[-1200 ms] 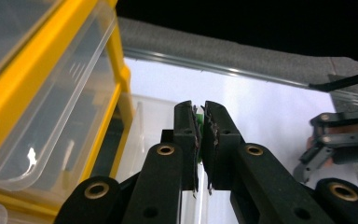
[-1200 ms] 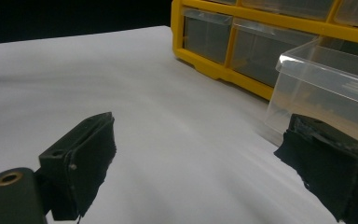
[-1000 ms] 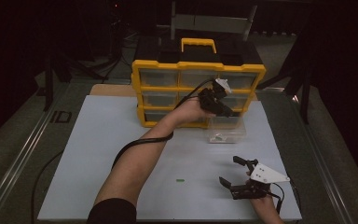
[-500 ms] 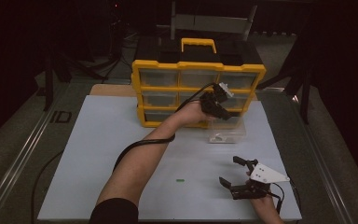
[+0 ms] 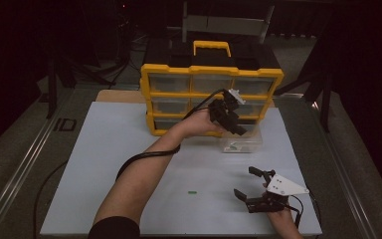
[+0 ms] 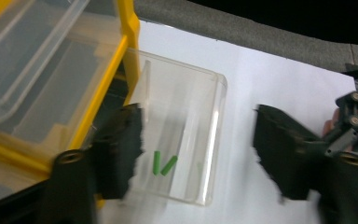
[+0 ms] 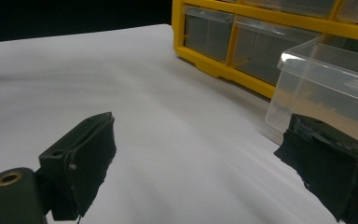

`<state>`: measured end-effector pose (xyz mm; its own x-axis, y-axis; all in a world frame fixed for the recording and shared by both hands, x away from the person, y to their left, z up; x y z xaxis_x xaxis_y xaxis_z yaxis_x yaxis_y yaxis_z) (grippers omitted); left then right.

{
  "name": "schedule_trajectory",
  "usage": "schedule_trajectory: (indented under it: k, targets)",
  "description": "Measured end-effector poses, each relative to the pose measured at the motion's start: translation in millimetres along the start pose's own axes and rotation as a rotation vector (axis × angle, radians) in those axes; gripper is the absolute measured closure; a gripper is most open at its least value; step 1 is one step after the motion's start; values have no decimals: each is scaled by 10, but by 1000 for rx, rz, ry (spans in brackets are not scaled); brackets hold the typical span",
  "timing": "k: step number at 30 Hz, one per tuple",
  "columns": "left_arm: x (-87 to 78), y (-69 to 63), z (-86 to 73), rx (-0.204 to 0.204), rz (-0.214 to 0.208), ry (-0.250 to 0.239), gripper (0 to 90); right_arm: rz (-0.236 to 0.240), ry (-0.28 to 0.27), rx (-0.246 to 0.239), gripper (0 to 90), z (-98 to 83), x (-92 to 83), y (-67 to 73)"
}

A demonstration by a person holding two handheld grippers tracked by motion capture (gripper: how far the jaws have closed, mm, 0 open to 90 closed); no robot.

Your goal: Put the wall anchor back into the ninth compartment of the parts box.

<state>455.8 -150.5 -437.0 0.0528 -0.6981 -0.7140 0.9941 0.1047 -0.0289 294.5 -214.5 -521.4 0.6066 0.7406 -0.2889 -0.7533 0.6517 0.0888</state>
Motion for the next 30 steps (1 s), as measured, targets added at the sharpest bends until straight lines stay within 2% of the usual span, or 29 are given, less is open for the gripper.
schedule_trajectory:
  k: [2, 6, 8, 14, 19, 23, 30]
  targets:
    - [-22, -43, -24, -3, -14, 1, 184, -1, 1, 1, 90, -1, -1, -1]
    - [-87, -115, -72, -1, -40, -5, 59, 0, 0, 1, 90, -1, 0, -1]
    - [-116, -133, -108, 1, -26, 4, 17, -1, 1, 0, 90, 0, 1, -1]
    - [-225, -227, -235, 2, -16, 2, 11, -1, 1, 0, 90, -1, 1, -1]
    - [-301, -312, -325, 5, -29, -3, 11, -3, 2, -1, 90, 0, 2, 3]
    - [-394, -410, -456, 11, -38, 3, 11, -4, 1, -3, 90, 0, -2, -1]
    - [-490, -498, -605, 7, -40, -11, 12, -6, 4, -3, 90, -4, 4, 4]
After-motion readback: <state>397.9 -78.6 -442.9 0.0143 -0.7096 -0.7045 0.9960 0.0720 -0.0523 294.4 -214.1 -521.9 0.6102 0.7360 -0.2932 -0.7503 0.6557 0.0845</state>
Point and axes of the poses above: each handheld gripper's, and its own axes: x roughly forward along the jaws, z roughly out of its top, y roughly to its left, the point moved 9 cm from there along x, roughly forward along the jaws, and after that the axes turned 8 degrees about x, right-handed, at the moved point
